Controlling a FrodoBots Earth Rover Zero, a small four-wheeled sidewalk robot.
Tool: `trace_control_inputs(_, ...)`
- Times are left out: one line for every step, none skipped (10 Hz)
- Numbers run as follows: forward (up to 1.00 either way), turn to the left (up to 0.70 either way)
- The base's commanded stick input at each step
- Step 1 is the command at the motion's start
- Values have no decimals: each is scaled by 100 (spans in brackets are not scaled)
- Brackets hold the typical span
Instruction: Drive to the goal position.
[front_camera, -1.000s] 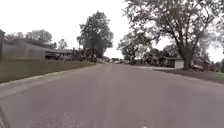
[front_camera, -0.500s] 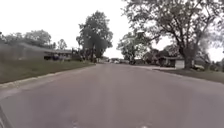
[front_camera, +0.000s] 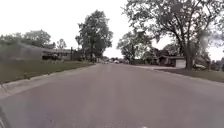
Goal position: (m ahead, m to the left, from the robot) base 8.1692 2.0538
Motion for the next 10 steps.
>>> trace_control_inputs(70, 0)
trace_control_inputs(70, 0)
trace_control_inputs(70, 0)
trace_control_inputs(70, 0)
trace_control_inputs(70, 0)
trace_control_inputs(70, 0)
trace_control_inputs(70, 0)
trace_control_inputs(70, 0)
trace_control_inputs(70, 0)
trace_control_inputs(70, 0)
